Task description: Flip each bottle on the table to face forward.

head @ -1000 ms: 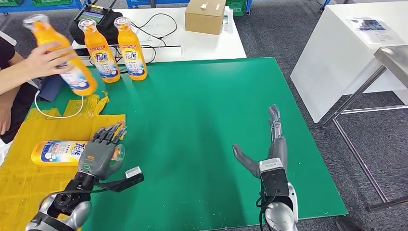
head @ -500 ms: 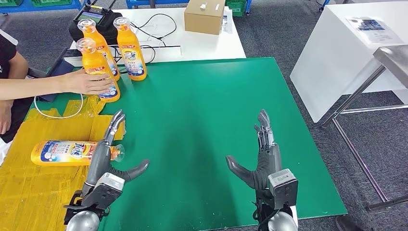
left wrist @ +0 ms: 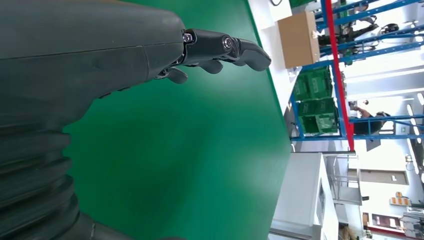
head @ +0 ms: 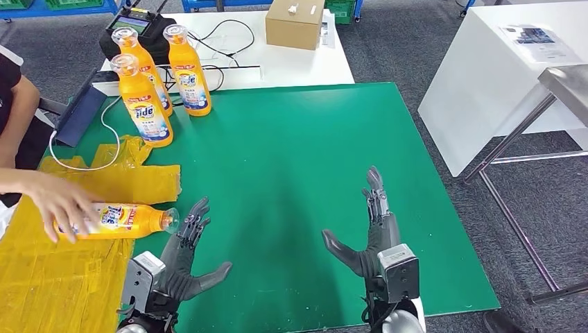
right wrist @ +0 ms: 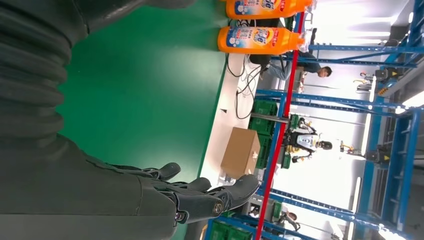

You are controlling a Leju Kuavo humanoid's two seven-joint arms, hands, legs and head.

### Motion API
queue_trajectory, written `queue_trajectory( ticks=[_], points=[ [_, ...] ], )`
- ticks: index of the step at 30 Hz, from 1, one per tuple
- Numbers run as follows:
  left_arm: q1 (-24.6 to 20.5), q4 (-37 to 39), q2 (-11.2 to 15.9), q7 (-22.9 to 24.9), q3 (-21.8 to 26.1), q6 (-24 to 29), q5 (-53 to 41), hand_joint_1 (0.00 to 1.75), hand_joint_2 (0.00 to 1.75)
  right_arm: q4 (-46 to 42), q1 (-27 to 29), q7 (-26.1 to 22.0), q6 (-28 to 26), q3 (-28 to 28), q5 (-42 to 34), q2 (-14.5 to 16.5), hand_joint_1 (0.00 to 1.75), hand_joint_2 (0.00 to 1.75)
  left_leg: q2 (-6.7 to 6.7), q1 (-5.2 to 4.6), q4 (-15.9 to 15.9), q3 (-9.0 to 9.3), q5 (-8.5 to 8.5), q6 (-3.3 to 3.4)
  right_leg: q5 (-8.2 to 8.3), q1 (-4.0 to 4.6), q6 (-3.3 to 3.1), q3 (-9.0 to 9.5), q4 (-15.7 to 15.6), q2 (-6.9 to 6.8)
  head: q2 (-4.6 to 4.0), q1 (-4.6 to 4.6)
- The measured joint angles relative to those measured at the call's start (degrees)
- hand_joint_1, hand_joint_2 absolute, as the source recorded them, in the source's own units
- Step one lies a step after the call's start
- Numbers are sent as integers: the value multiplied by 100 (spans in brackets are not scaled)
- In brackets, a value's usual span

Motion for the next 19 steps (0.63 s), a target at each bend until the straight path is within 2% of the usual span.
queue_trajectory(
  ticks=[19],
  points=[
    [49,212,-190,11,92,304,455,0,175,529,-41,199,-62,108,-125,-63,0,175,-2,-1,0,-1,0,0,0,-1,0,2,0,0,0,0]
  ],
)
